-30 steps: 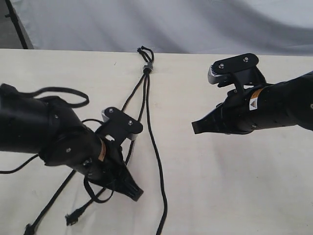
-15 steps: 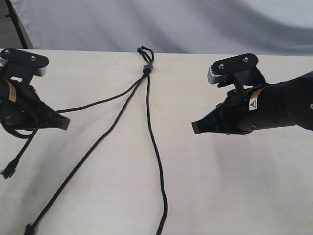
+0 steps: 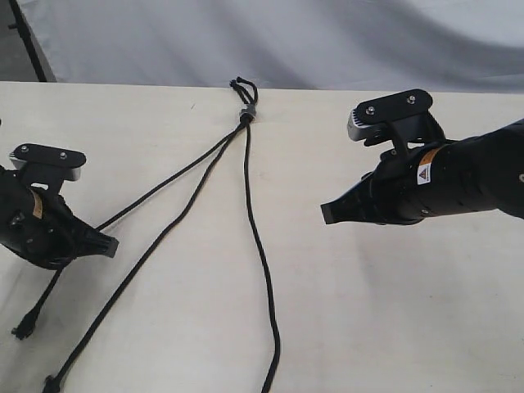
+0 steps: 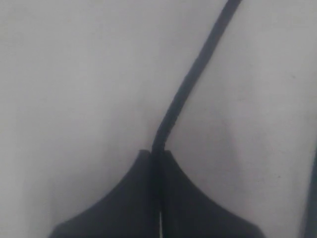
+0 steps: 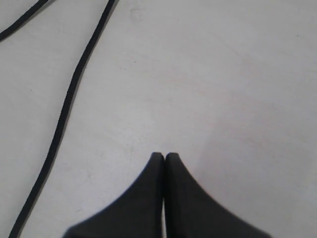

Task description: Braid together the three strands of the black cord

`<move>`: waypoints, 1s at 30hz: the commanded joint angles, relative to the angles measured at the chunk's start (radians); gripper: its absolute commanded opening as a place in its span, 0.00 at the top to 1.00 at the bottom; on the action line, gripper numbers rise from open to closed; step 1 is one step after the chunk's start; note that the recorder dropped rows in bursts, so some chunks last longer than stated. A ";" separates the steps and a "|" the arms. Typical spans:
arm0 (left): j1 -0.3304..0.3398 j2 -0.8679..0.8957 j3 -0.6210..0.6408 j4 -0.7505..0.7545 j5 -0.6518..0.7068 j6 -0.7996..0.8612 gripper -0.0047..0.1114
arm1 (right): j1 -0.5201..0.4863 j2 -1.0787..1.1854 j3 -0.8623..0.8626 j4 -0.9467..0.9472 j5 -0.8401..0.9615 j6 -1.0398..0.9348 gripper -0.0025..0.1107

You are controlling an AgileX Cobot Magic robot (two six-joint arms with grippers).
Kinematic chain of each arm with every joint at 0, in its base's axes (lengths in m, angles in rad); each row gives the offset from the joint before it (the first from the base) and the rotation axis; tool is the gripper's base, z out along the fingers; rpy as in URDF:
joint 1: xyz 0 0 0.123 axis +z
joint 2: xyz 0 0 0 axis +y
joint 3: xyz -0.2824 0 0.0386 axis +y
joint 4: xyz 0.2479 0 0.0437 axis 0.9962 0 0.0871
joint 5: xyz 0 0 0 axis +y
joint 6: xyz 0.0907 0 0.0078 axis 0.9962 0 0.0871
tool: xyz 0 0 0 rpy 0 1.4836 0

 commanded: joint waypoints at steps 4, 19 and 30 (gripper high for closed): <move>0.005 0.026 0.007 -0.024 -0.008 -0.027 0.72 | 0.003 0.001 -0.001 -0.013 -0.006 -0.004 0.98; -0.151 -0.016 0.007 -0.065 -0.003 0.030 0.32 | 0.003 0.001 -0.001 -0.013 -0.025 -0.004 0.98; 0.020 -0.127 0.007 -0.045 -0.099 0.016 0.32 | 0.216 0.006 -0.011 0.049 0.020 0.081 0.97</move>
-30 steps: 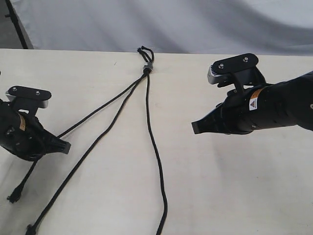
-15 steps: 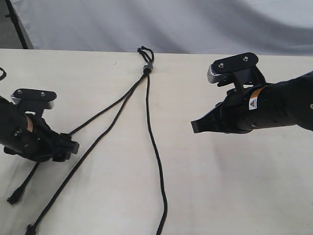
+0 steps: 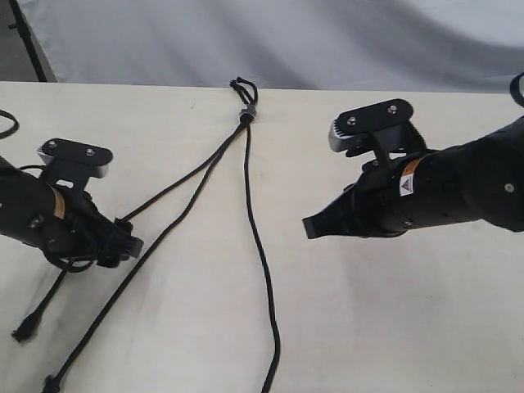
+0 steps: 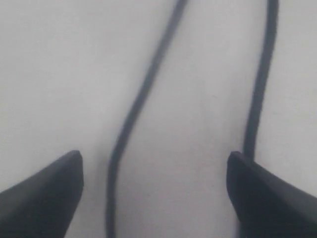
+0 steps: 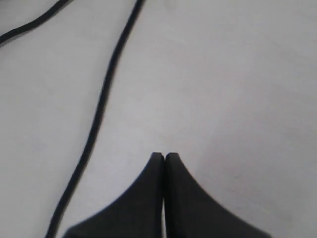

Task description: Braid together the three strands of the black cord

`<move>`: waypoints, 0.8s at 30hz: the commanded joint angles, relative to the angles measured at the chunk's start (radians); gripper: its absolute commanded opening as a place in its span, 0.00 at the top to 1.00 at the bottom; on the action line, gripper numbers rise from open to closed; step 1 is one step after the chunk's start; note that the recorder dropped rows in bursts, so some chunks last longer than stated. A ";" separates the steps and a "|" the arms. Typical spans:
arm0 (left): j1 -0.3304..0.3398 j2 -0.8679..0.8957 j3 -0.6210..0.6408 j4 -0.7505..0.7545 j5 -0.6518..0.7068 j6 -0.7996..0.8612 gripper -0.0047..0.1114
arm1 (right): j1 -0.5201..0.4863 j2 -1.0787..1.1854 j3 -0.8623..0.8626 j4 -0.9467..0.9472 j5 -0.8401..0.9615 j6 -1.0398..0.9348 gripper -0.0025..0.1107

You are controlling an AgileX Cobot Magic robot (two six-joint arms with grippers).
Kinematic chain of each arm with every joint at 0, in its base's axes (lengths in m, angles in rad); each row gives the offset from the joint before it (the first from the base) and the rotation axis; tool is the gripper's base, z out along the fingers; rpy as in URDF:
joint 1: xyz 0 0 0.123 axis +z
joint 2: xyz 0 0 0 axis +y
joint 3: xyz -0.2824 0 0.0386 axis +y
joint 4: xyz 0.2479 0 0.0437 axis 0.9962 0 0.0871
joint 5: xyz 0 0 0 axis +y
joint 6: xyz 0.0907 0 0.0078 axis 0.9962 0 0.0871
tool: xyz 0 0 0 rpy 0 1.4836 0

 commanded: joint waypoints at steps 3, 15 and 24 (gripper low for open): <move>0.234 -0.118 0.007 0.000 -0.194 -0.058 0.32 | 0.292 0.063 -0.118 0.009 0.088 0.187 0.63; 0.375 -0.118 0.007 0.000 -0.158 -0.113 0.32 | 0.437 0.626 -0.859 0.009 0.557 0.329 0.49; 0.375 -0.118 0.007 0.000 -0.160 -0.121 0.32 | 0.437 0.828 -1.181 0.009 0.722 0.405 0.49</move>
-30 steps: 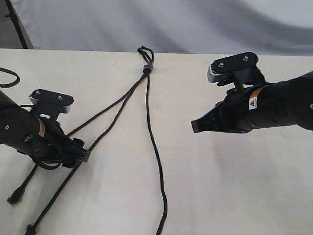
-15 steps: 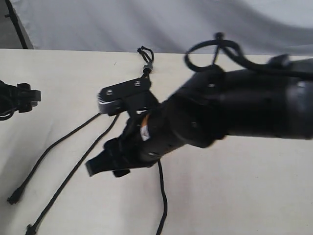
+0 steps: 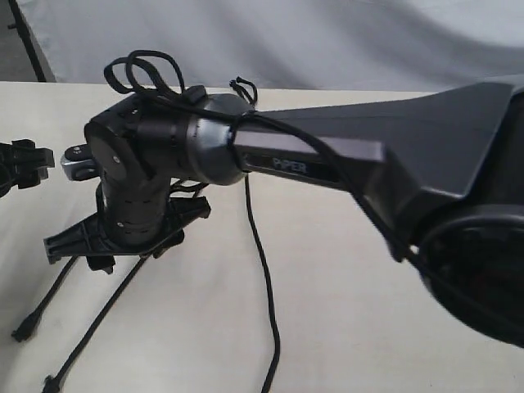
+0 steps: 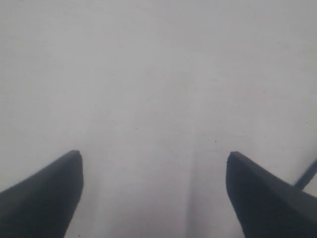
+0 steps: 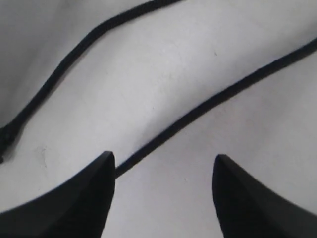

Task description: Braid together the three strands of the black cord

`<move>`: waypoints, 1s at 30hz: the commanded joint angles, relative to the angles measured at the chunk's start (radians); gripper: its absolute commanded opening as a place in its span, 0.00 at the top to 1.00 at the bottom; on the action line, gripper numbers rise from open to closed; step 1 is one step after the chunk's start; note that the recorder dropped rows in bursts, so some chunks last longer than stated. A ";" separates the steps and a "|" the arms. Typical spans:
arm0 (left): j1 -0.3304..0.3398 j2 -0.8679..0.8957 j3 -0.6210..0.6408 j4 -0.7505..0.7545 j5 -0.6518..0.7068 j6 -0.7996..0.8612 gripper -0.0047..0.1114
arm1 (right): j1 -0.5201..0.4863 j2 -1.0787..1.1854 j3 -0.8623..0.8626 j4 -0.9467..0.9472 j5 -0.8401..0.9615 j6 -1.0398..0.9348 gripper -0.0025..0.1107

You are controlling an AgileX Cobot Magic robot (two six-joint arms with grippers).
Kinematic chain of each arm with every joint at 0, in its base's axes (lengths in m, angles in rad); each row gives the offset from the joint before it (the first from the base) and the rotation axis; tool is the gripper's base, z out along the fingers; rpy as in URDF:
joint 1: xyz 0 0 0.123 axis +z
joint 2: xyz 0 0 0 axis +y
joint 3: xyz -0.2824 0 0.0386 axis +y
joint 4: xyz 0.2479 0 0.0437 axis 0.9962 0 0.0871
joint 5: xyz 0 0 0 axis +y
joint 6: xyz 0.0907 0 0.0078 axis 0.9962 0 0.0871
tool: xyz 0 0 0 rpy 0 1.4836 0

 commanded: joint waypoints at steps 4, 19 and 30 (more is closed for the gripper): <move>0.005 -0.007 0.007 0.000 0.002 -0.036 0.32 | 0.000 0.144 -0.229 -0.005 0.172 0.067 0.49; 0.005 -0.007 0.007 0.000 -0.007 -0.038 0.32 | 0.000 0.275 -0.365 -0.005 0.341 -0.057 0.92; 0.005 -0.007 0.007 0.000 -0.014 -0.038 0.32 | -0.061 0.011 -0.370 -0.029 0.341 -0.266 0.98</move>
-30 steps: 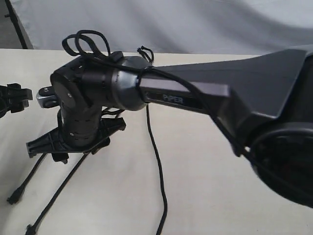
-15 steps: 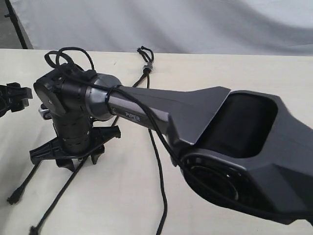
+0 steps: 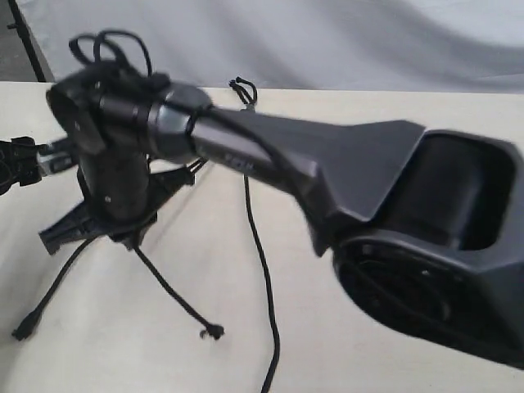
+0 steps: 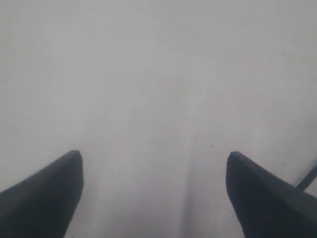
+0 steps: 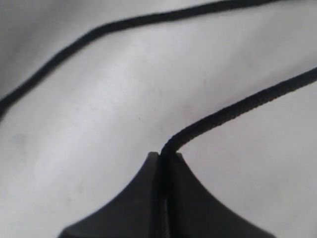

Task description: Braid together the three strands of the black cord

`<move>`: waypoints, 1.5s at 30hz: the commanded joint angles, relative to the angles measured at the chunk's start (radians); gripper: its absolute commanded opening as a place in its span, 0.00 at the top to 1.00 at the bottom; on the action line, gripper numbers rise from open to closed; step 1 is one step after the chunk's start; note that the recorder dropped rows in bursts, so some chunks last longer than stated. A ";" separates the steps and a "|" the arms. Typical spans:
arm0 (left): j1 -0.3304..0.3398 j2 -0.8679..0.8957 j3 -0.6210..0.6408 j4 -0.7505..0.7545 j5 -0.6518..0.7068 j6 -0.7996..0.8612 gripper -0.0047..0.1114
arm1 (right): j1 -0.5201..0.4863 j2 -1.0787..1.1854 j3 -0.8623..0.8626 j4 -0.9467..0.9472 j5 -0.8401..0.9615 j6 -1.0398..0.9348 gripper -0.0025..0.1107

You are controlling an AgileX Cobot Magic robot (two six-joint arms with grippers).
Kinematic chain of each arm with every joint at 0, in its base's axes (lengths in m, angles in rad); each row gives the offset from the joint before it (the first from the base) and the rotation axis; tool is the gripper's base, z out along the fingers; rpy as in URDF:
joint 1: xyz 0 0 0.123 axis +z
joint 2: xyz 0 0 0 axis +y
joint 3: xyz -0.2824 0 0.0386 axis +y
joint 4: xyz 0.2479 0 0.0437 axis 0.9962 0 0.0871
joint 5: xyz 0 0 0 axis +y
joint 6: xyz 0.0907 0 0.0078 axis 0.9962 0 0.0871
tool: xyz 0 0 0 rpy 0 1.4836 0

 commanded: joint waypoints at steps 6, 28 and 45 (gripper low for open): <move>0.005 -0.007 0.007 0.000 -0.020 -0.008 0.32 | -0.179 -0.351 0.179 -0.007 0.007 -0.082 0.98; 0.005 -0.007 0.007 0.000 -0.028 -0.008 0.32 | -0.642 -0.479 0.974 -0.167 -0.392 -0.025 0.98; -0.014 -0.002 0.007 0.000 -0.029 -0.034 0.32 | -0.642 -0.462 0.941 -0.184 -0.289 -0.148 0.40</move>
